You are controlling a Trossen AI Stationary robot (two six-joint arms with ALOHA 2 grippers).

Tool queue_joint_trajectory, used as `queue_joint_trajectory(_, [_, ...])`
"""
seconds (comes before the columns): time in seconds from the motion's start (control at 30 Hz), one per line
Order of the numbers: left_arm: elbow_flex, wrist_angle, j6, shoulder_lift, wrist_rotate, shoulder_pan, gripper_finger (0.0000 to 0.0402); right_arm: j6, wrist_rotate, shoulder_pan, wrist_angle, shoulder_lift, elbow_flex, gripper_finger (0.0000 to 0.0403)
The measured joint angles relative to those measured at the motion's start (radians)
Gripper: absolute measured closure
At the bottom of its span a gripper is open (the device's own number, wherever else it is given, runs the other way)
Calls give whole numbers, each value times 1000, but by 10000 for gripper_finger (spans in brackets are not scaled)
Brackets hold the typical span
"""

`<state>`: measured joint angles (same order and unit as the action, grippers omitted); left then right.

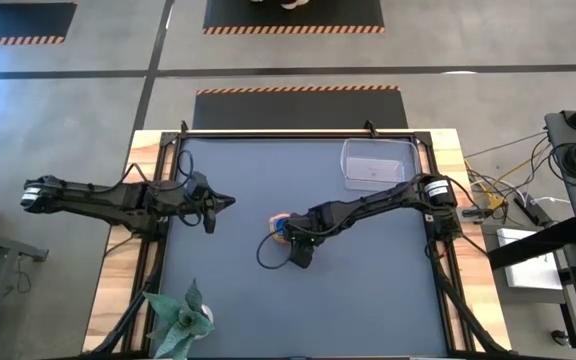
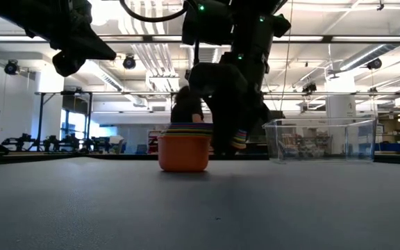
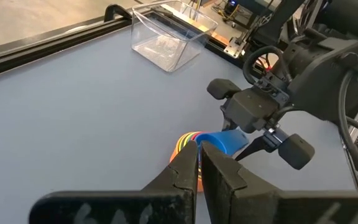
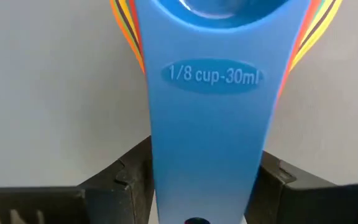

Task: Nest measuring cups in basket
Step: Put the nested measuring cups into the transparent bin

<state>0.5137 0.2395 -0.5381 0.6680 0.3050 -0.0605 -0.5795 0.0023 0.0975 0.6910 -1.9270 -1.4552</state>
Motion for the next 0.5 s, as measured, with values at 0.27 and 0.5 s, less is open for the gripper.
queue_joint_trajectory(0.27, [0,0,0,0,0,0,402,5,20,0,-1,0,-8,237])
queue_joint_trajectory(0.5, [0,0,1,0,0,0,402,8,23,0,2,0,-8,262])
